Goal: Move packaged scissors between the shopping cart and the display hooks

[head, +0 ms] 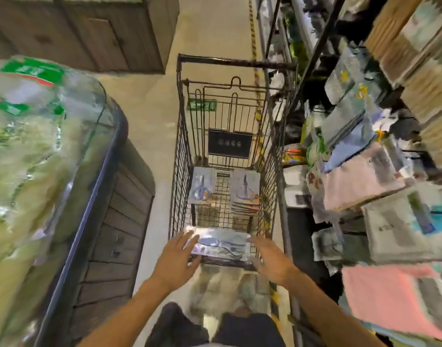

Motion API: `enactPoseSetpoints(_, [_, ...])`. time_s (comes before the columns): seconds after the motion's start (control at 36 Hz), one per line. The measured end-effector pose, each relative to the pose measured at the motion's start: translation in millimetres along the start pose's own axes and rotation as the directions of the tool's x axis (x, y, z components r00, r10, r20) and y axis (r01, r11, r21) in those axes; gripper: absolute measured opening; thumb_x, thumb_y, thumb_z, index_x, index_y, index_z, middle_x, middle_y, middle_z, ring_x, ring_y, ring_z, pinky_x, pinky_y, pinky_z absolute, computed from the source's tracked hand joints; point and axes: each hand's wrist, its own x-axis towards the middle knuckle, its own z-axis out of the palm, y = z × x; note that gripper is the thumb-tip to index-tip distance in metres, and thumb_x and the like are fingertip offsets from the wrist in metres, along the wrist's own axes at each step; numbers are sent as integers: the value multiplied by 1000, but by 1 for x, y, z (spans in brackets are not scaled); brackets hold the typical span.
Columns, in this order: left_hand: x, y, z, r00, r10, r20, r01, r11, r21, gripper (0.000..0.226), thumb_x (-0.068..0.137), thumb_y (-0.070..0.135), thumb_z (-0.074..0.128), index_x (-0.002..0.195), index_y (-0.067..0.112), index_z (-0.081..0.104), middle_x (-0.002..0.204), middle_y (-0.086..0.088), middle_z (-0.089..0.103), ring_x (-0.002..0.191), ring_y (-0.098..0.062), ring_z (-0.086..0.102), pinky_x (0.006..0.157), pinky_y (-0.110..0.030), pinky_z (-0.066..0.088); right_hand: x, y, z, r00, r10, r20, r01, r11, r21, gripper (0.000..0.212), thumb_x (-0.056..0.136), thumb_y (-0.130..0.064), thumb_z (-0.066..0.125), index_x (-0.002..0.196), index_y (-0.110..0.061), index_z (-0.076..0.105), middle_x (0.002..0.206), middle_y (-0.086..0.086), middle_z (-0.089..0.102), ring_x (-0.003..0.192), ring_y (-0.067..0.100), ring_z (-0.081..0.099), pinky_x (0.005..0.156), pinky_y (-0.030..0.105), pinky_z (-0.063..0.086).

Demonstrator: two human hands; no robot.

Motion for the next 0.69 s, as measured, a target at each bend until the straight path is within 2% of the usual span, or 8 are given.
enactPoseSetpoints(0.11, [25, 7, 15, 997, -70, 45, 70, 997, -11, 101, 86, 82, -2, 157, 20, 35, 164, -6, 31, 153, -32, 24, 124, -48, 22, 27, 21, -7, 997, -2, 72, 3, 1000, -22, 56, 101, -36, 52, 154, -26, 35, 159, 1, 36, 148, 20, 31, 118, 29, 26])
enactPoseSetpoints(0.19, [39, 11, 24, 990, -124, 66, 124, 992, -3, 82, 92, 66, 22, 152, 16, 45, 157, -11, 43, 147, -36, 37, 121, -51, 30, 42, 30, -13, 997, -19, 70, 23, 998, -50, 54, 101, -30, 54, 152, -25, 38, 157, 1, 40, 145, 18, 35, 115, 25, 27])
enactPoseSetpoints(0.28, [56, 16, 30, 981, -184, 66, 186, 982, -28, 76, 90, 59, 28, 147, 14, 52, 152, -12, 51, 143, -37, 43, 118, -52, 34, 61, 39, -12, 994, -15, 111, 20, 999, -49, 54, 102, -28, 56, 152, -21, 38, 156, 2, 41, 144, 20, 36, 115, 26, 26])
enactPoseSetpoints(0.36, [74, 15, 39, 965, -240, 105, 244, 970, -26, 84, 88, 63, 12, 159, 20, 30, 166, -6, 27, 154, -30, 19, 127, -45, 14, 83, 48, 3, 989, -15, 149, 25, 998, -60, 55, 103, -28, 53, 153, -21, 35, 158, 3, 39, 146, 22, 32, 118, 30, 25])
enactPoseSetpoints(0.44, [95, 10, 50, 958, -254, 133, 260, 965, -30, 87, 86, 62, 1, 162, 20, 16, 169, -5, 14, 156, -28, 7, 126, -40, 2, 103, 55, 25, 978, -3, 207, 27, 993, -114, 54, 102, -27, 52, 153, -21, 34, 156, 3, 39, 144, 24, 35, 117, 35, 30])
enactPoseSetpoints(0.58, [121, -13, 83, 947, -244, 209, 250, 968, -5, 75, 101, 56, 27, 162, 19, 5, 170, -6, 6, 157, -28, -2, 126, -38, -3, 143, 63, 73, 985, 50, 164, -41, 998, -54, 49, 91, -24, 54, 138, -12, 48, 132, 16, 60, 122, 38, 59, 101, 42, 48])
enactPoseSetpoints(0.64, [129, -23, 95, 942, -235, 240, 242, 970, 0, 76, 104, 53, 34, 162, 19, 0, 170, -5, 2, 157, -28, -4, 125, -37, -4, 160, 65, 90, 968, 60, 242, -38, 995, -95, 54, 90, -23, 66, 138, -7, 48, 136, 14, 54, 125, 34, 53, 103, 39, 45])
enactPoseSetpoints(0.69, [135, -32, 106, 942, -227, 246, 230, 973, 14, 77, 104, 55, 31, 162, 18, -2, 170, -5, -2, 157, -28, -6, 125, -36, -5, 181, 74, 110, 968, 20, 249, 0, 997, -83, 62, 85, -36, 77, 138, -15, 53, 144, 11, 50, 126, 30, 54, 103, 45, 49])
